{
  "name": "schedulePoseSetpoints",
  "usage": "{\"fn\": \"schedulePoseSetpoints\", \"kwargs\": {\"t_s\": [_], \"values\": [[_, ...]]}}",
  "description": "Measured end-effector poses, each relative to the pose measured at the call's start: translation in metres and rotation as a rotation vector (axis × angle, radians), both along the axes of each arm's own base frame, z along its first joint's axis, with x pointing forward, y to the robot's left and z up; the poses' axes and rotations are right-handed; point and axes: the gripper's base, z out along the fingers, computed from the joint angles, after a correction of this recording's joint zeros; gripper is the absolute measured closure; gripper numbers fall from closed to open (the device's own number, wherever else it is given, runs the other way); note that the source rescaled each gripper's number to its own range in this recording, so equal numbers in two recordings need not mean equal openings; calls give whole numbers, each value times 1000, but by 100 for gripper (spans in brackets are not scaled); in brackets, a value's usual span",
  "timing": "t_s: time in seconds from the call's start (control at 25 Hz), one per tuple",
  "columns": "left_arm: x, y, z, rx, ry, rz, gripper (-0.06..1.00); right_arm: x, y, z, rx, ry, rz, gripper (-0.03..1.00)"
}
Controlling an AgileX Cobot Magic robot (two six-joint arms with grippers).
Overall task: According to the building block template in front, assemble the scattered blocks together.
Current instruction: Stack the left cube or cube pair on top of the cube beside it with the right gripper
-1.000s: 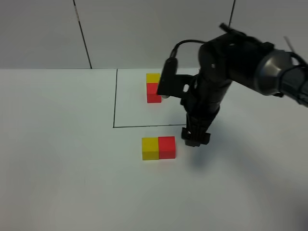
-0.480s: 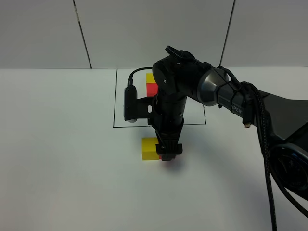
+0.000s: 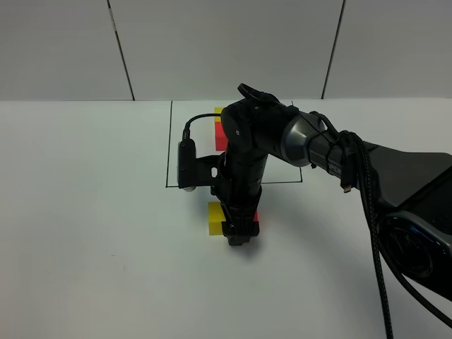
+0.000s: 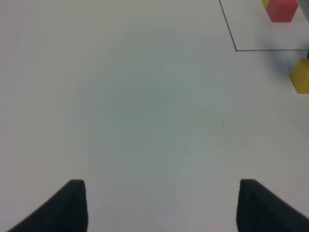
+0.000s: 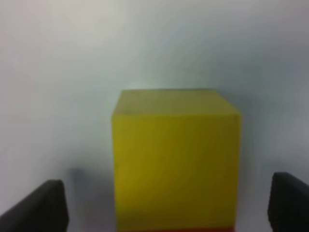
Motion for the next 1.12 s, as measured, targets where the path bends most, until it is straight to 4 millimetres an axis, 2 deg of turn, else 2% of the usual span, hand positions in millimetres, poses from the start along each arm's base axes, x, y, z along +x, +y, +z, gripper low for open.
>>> {"fn": "schedulePoseSetpoints", "kwargs": {"t_s": [0.16, 0.28, 0.36, 0.44, 0.48, 0.64, 0.76, 1.0, 1.12], "values": [[0, 0, 0, 0, 0, 0, 49, 1, 1, -7, -2, 2, 0, 29], [0, 0, 0, 0, 0, 0, 49, 1, 1, -12, -6, 7, 0, 42], [0, 0, 0, 0, 0, 0, 49, 1, 1, -14, -7, 10, -1, 59], [0, 0, 0, 0, 0, 0, 49, 2, 1, -14, -4, 6, -1, 81], [0, 0, 0, 0, 0, 0, 49, 2, 1, -14, -4, 5, -7, 97], [0, 0, 0, 0, 0, 0, 49, 2, 1, -12, 7, 11, -86, 97], [0, 0, 0, 0, 0, 0, 49, 2, 1, -2, 35, 21, -241, 97], [0, 0, 0, 0, 0, 0, 49, -4, -2, 33, 123, 108, -819, 97], [0, 0, 0, 0, 0, 0, 49, -7, 1, 37, 170, 211, -1135, 97]]}}
